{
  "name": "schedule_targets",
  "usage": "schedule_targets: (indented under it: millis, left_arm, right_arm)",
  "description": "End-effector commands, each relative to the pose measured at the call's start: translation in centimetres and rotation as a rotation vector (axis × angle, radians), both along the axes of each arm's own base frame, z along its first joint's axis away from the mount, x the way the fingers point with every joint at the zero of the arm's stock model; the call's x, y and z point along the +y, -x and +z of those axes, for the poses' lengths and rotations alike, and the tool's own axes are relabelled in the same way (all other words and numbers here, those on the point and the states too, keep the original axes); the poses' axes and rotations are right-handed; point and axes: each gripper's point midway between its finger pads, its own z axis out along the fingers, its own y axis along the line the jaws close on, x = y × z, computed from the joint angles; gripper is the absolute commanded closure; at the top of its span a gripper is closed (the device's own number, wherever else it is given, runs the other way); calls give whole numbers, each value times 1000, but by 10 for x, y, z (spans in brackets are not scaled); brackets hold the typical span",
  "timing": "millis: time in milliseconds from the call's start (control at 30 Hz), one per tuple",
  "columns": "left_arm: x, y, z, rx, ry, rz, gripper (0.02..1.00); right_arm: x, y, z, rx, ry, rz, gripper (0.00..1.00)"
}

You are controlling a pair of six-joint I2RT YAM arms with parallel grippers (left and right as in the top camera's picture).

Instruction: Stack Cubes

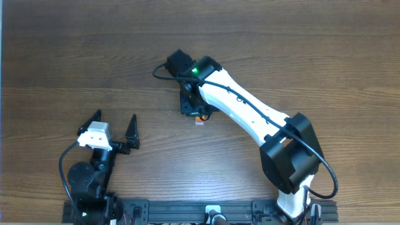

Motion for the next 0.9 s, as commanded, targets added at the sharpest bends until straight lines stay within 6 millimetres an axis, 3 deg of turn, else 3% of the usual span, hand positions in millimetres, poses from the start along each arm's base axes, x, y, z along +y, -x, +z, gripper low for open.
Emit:
schedule_targets:
  millis: [33, 900]
  left_arm:
    - [0, 0, -1, -1, -10, -4, 20]
    - [0, 0, -1, -1, -10, -4, 20]
  right_arm:
    - [-8, -2, -8, 5, 37, -13, 989]
    - [-11, -2, -12, 1, 47, -30, 989]
